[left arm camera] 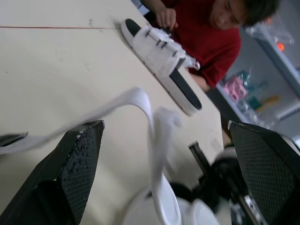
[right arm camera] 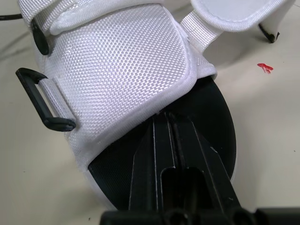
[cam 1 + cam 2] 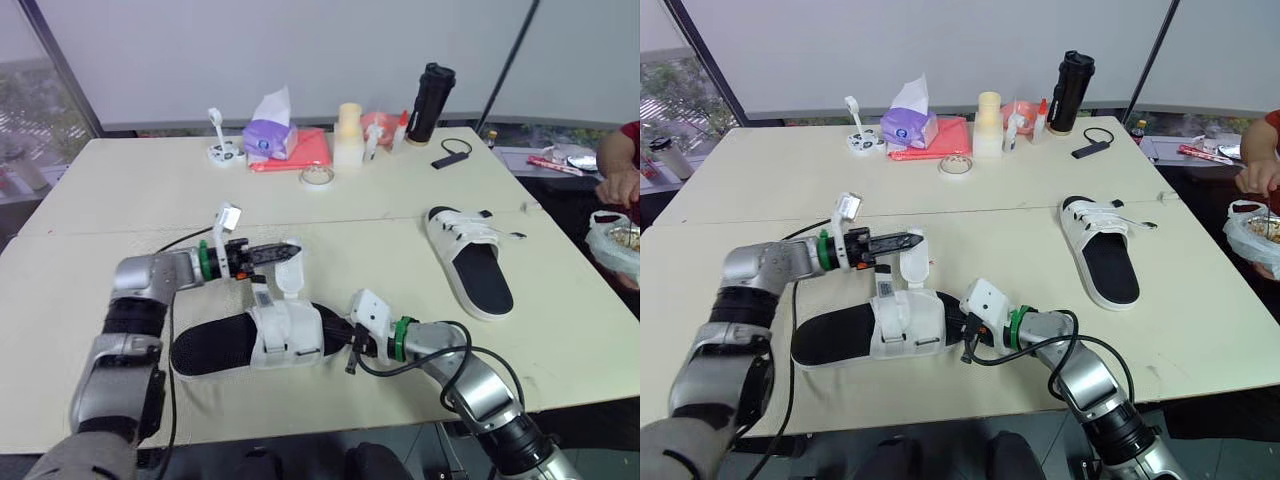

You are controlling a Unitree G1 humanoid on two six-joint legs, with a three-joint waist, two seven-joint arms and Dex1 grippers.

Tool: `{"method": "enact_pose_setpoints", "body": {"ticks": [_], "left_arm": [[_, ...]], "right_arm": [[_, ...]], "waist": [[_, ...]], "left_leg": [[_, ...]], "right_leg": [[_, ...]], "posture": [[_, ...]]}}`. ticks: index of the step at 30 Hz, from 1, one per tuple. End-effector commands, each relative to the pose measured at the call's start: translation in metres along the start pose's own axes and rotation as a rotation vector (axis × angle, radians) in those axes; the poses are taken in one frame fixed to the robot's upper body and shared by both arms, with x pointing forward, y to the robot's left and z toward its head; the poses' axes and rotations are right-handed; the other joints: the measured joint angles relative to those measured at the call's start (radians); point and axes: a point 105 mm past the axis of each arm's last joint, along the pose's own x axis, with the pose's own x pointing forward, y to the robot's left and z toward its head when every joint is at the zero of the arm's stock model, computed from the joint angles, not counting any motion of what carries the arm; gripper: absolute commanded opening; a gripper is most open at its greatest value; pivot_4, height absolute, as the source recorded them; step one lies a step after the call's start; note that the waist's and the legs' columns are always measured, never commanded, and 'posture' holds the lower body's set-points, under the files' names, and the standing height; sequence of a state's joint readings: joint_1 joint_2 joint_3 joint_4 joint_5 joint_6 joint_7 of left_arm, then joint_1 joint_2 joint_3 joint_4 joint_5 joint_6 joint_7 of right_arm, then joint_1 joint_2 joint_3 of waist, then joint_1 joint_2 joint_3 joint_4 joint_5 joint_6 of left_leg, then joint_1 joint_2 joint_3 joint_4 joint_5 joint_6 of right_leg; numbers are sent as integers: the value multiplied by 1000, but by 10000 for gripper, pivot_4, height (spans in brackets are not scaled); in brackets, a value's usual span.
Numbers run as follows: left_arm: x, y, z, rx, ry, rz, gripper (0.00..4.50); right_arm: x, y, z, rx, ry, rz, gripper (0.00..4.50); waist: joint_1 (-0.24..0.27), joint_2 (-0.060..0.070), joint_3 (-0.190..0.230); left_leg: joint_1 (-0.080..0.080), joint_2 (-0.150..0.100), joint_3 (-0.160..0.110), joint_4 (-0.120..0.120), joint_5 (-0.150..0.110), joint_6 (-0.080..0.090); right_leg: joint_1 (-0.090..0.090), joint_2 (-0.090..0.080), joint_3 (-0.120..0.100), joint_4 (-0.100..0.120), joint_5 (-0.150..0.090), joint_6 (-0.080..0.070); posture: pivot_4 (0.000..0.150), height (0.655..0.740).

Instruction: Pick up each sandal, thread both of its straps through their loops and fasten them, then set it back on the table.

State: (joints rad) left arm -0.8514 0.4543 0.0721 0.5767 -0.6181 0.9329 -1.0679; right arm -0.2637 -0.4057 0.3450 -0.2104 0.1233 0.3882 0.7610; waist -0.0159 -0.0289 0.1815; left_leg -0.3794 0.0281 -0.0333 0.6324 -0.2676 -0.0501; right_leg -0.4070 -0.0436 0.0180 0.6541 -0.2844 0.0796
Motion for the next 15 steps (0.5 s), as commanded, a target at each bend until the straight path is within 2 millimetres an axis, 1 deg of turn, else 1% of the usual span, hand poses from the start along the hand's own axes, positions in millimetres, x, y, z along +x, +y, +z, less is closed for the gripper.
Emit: {"method": "enact_pose_setpoints", "body": {"ticks": [1,4,7,9,12,14,15], "left_arm": [[8,4,20,-5,-69,25,43899],[16,12,29,12,-123,65,43899],[19,16,36,28,-151,85,43899],[21,17,41,33,-159,95,43899],[28,14,44,73,-147,87,43899],[32,10,44,126,-120,75,38699],[34,8,44,152,-104,68,36799]], "right_arm": [[1,-1,-8,12,31,-18,0],[1,-2,-9,11,32,-28,0],[2,-3,-9,11,30,-37,0],[3,-5,-9,10,28,-47,0],[5,-7,-9,9,26,-56,0],[6,-7,-9,9,26,-59,0],[6,-7,-10,9,26,-60,0]], "waist": [[-2,0,0],[-3,0,0],[-3,0,0],[-1,0,0],[-1,0,0],[0,0,0],[0,0,0]], "left_leg": [[0,0,0,0,0,0],[0,0,0,0,0,0],[0,0,0,0,0,0],[0,0,0,0,0,0],[0,0,0,0,0,0],[0,0,0,0,0,0],[0,-1,0,0,0,0]], "right_leg": [[0,0,0,0,0,0],[0,0,0,1,0,0],[0,0,0,1,0,0],[0,0,0,1,0,0],[0,0,0,1,0,0],[0,0,0,1,0,0],[0,0,0,1,0,0]], "posture": [[1500,7400],[1500,7400],[1500,7400],[1500,7400],[1500,7400],[1500,7400],[1500,7400]]}}
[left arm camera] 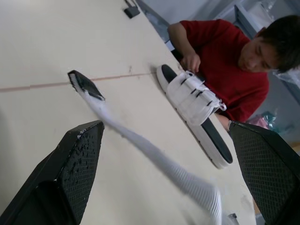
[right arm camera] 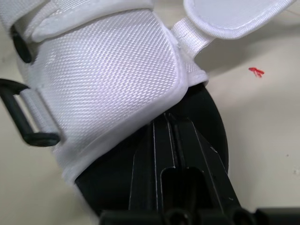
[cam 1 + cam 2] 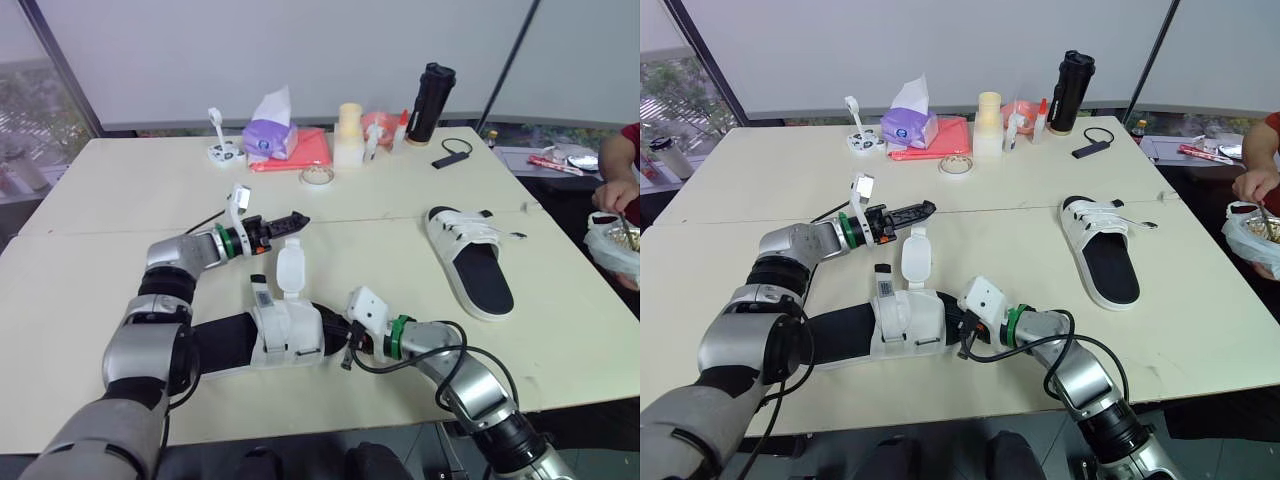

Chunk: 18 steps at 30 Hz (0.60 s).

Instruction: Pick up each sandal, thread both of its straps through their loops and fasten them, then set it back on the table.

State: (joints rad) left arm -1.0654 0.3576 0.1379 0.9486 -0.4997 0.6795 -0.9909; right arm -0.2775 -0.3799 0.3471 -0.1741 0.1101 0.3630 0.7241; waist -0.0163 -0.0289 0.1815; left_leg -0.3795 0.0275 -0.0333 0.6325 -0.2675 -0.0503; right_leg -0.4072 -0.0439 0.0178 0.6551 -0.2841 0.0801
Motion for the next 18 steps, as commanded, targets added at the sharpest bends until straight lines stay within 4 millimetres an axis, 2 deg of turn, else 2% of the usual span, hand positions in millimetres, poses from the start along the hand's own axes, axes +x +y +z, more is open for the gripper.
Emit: {"method": "enact_pose_setpoints", "body": {"ticks": [1,7,8,13,18], "left_arm": [[8,-15,12,132,18,-54,31939],[11,-36,24,308,51,-128,1720],[10,-42,27,339,59,-153,591],[-5,-69,40,523,70,-222,591],[-24,-96,38,657,83,-269,591]], "right_arm": [[0,-2,-11,10,40,-21,0],[0,-2,-15,17,47,-31,0],[0,-3,-16,19,49,-36,0],[-3,-6,-20,27,59,-55,0],[-4,-7,-25,40,65,-65,0]], "waist": [[0,0,0],[0,0,0],[-1,0,0],[-2,0,0],[1,0,0]], "left_leg": [[0,0,0,0,0,0],[0,0,0,0,0,0],[0,0,0,0,0,0],[1,0,0,0,0,0],[1,0,0,0,0,0]], "right_leg": [[0,0,0,0,0,0],[0,0,0,0,0,0],[0,0,0,0,0,0],[0,0,0,0,0,0],[0,0,1,1,0,0]], "posture": [[1500,7400],[1500,7400],[1500,7400],[1500,7400],[1500,7400]]}}
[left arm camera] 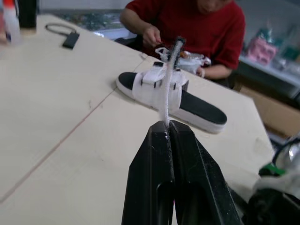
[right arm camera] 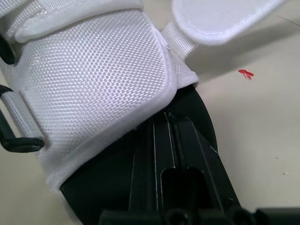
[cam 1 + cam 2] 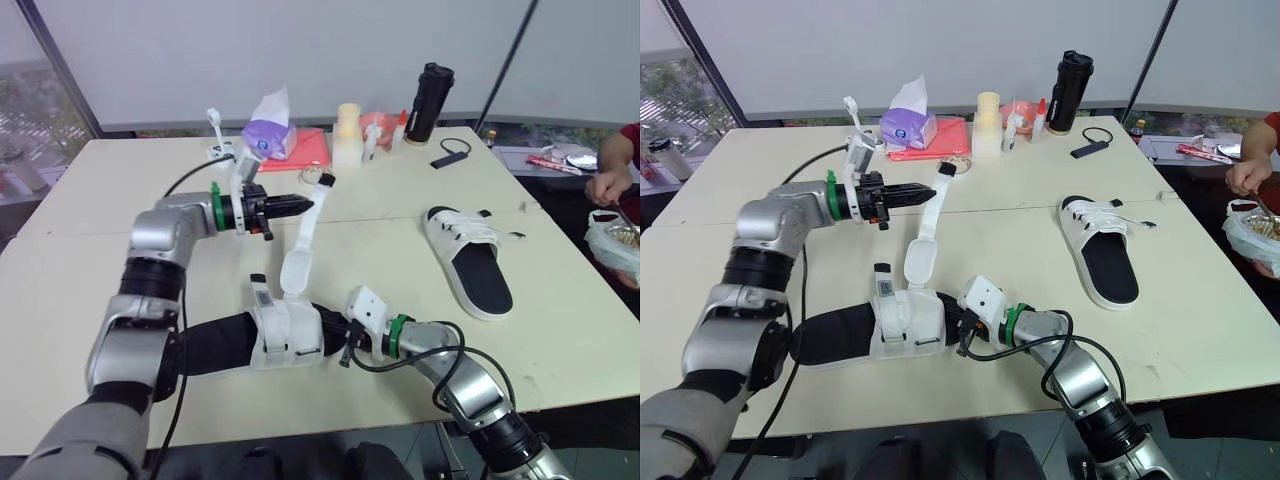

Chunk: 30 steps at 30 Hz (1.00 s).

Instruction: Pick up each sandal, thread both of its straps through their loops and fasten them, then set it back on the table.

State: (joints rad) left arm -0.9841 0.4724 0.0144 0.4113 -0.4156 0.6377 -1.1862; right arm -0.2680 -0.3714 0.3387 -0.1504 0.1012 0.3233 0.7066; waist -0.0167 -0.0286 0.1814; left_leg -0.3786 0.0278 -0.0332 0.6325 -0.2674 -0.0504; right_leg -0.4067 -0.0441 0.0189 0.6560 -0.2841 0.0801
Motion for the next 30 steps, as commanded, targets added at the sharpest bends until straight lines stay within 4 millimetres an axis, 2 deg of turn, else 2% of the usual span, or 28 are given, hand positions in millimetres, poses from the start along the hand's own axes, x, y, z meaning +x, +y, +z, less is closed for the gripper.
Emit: {"method": "enact_pose_setpoints", "body": {"ticks": [1,5,8,11,13,16,20,24,27,29,30], "left_arm": [[-6,-23,17,120,-17,-51,591],[-20,-69,-10,218,93,-158,591],[-26,-90,-21,209,130,-211,591],[-36,-122,-48,225,219,-306,591],[-40,-128,-64,366,268,-316,591],[-44,-115,-81,684,371,-308,591],[-37,-107,-73,834,301,-271,591],[-36,-109,-73,835,257,-261,18551],[-34,-110,-64,748,219,-224,34017],[-35,-110,-60,681,211,-208,34017],[-39,-109,-55,586,209,-191,34017]], "right_arm": [[-4,-4,-23,42,77,-36,0],[-5,-8,-29,55,87,-49,0],[-5,-11,-33,57,93,-54,0],[-6,-18,-40,69,108,-69,0],[-7,-22,-43,68,115,-72,0],[-8,-25,-45,67,118,-75,0],[-8,-25,-46,70,119,-73,0],[-8,-24,-46,73,119,-68,0],[-8,-22,-48,78,123,-62,0],[-9,-21,-49,81,125,-59,0],[-9,-20,-50,84,127,-55,0]], "waist": [[1,0,0],[-2,0,0],[3,0,0],[-1,1,-1],[0,2,-1],[9,1,-2],[9,3,-2],[5,3,-2],[5,3,-2],[5,3,-2],[5,3,-2]], "left_leg": [[0,0,0,0,0,0],[3,0,1,0,0,0],[4,0,1,0,0,0],[5,0,1,1,0,0],[7,0,2,0,0,0],[9,1,1,1,0,0],[8,1,1,8,0,0],[6,1,2,9,0,1],[6,1,1,10,0,1],[6,1,1,10,0,1],[6,1,1,10,0,1]], "right_leg": [[0,0,0,0,0,0],[3,0,2,0,0,0],[3,0,2,0,0,0],[4,0,3,0,0,0],[7,0,3,0,0,-1],[10,0,3,0,-2,-5],[12,0,2,-1,-1,-8],[11,0,3,-1,0,-7],[11,0,2,-1,1,-4],[11,0,2,-1,1,-3],[11,0,2,-1,1,-3]], "posture": [[1500,7400],[1500,7400],[1500,7400],[1500,7400],[1500,7400],[1500,7400],[1500,7400],[1500,7400],[1500,7400],[1500,7400],[1500,7400]]}}
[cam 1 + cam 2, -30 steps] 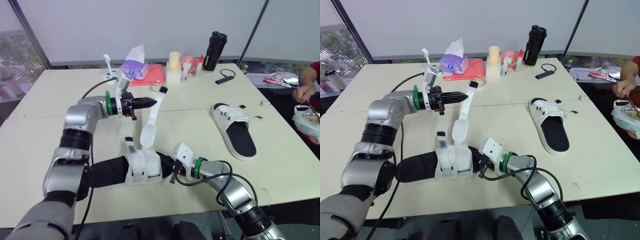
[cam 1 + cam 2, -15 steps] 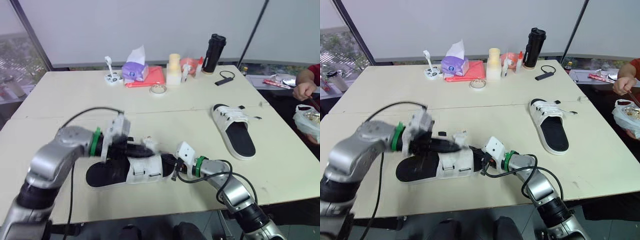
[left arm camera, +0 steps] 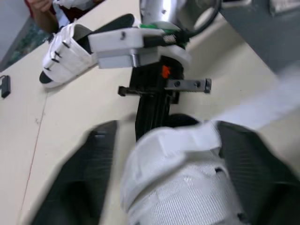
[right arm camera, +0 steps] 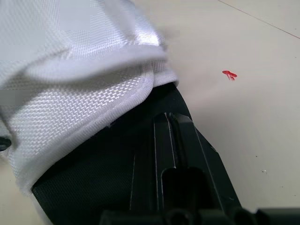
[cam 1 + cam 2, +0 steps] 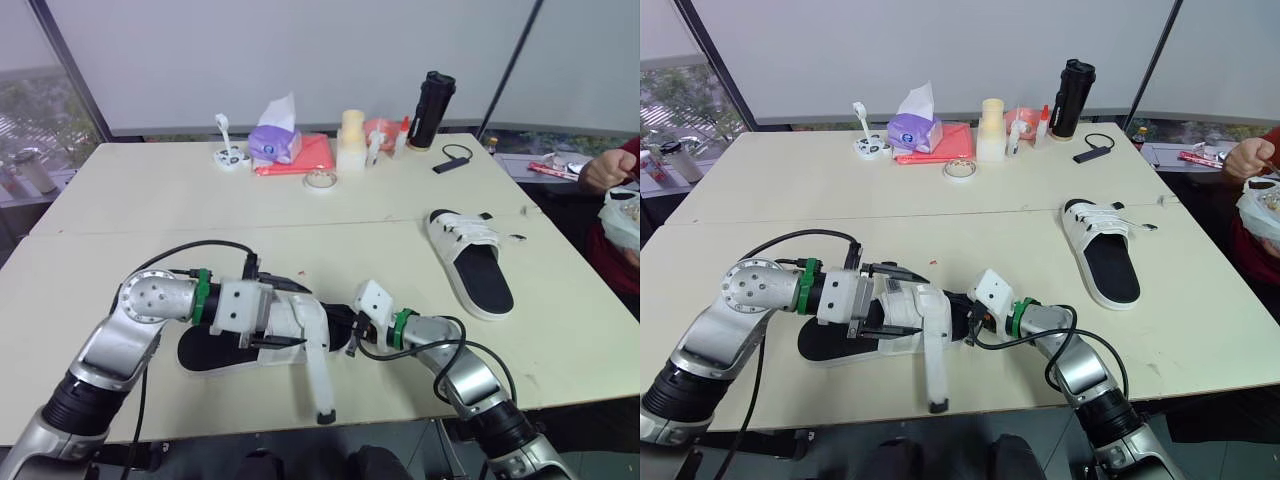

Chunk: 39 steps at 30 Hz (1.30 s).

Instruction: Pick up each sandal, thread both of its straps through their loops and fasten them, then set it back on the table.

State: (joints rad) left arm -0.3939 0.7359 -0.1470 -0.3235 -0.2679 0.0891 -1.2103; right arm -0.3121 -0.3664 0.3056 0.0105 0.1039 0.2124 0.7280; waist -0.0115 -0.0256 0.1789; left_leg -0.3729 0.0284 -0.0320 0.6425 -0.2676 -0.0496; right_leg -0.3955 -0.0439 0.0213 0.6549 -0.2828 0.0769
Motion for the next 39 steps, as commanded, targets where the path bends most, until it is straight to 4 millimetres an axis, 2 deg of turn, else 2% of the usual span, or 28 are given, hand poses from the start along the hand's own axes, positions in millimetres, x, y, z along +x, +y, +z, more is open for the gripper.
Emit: {"method": "enact_pose_setpoints", "body": {"ticks": [1,4,6,8,10,15,22,24,27,33,39], "left_arm": [[-14,11,15,-184,-46,40,34017],[-42,20,21,-507,-65,18,34017],[-56,25,25,-618,-77,23,34017],[-72,24,16,-710,-56,56,34017],[-79,12,3,-785,-12,68,34017],[-73,-23,-11,-893,42,-11,34017],[-48,-37,-17,-976,-22,-24,34017],[-41,-38,-25,-1027,-31,-4,34017],[-39,-48,-33,-1073,6,-12,34017],[-59,-38,-40,-1106,-13,88,34017],[-50,-36,-48,-1083,-3,134,34017]], "right_arm": [[-10,-1,-37,79,131,-26,0],[-13,0,-37,89,128,-11,0],[-15,0,-34,99,117,-2,0],[-19,0,-28,109,95,19,0],[-23,2,-17,126,63,57,0],[-28,7,-1,171,22,115,0],[-36,19,6,194,46,203,0],[-38,23,6,199,52,215,0],[-39,24,5,197,61,206,0],[-37,26,5,208,54,192,0],[-29,34,8,217,35,220,0]], "waist": [[0,0,0],[0,-1,1],[1,0,1],[0,1,0],[-2,2,1],[0,2,2],[-2,3,3],[-2,3,3],[-2,3,3],[-3,3,4],[-3,3,4]], "left_leg": [[0,0,0,0,0,0],[0,0,-1,0,0,0],[-1,0,-2,0,0,0],[-1,-1,-2,0,-1,1],[-1,-1,-1,0,-2,3],[-3,0,-1,0,-4,6],[-3,0,0,0,-4,6],[-3,0,0,0,-4,6],[-3,0,0,0,-4,7],[-3,0,0,0,-4,7],[-3,0,0,0,-4,7]], "right_leg": [[0,0,0,0,0,0],[0,0,-1,0,0,1],[0,0,-2,0,-1,2],[0,-1,-2,0,-2,3],[0,-2,-1,-1,-2,4],[-2,-2,-1,-2,-2,4],[-2,-2,0,-2,-4,1],[-2,-1,0,-2,-4,1],[-2,-1,0,-2,-2,4],[-3,-1,0,-2,-4,1],[-3,-1,0,-2,-4,1]], "posture": [[1500,7400],[1500,7400],[1500,7400],[1500,7400],[1500,7400],[1500,7400],[1500,7400],[1500,7400],[1500,7400],[1500,7400],[1500,7400]]}}
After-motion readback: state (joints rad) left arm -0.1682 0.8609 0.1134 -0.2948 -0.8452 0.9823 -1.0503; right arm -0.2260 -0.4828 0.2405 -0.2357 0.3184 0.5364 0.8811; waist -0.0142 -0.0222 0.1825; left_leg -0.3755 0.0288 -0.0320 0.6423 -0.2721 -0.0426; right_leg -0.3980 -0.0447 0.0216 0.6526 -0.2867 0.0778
